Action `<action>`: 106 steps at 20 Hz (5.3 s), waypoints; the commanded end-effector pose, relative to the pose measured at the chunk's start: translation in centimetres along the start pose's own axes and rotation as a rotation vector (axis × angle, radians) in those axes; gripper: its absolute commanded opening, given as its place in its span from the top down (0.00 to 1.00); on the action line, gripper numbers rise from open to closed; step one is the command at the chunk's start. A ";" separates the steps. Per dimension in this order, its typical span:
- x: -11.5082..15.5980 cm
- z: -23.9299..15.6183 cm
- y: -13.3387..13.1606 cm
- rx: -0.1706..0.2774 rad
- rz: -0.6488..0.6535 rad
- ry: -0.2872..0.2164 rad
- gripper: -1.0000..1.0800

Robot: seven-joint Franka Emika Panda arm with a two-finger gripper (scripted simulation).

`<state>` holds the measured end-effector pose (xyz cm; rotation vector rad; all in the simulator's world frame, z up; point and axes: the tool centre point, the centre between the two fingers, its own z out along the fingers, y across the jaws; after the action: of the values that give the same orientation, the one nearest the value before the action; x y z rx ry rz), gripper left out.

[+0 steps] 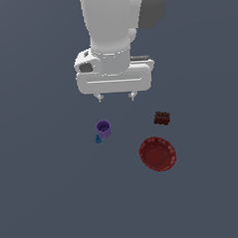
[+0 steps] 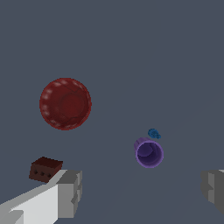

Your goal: Pick up a designated object from a clutter of objects.

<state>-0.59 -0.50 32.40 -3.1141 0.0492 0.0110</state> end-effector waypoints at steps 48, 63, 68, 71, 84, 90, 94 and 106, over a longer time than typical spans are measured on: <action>-1.2 19.4 9.9 -0.022 -0.890 -0.002 0.04; -2.6 22.8 11.6 -0.028 -1.062 -0.007 0.04; -2.6 22.8 11.7 -0.028 -1.063 -0.008 0.04; -2.6 23.3 11.7 -0.028 -1.063 -0.008 0.04; -2.6 27.8 11.8 -0.028 -1.067 -0.008 0.04; -2.6 27.9 11.8 -0.028 -1.067 -0.008 1.00; -2.6 27.9 11.8 -0.028 -1.067 -0.008 1.00; -2.8 25.7 12.5 -0.029 -1.066 -0.007 1.00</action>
<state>-3.97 -11.97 5.73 -2.7300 -1.5528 0.0017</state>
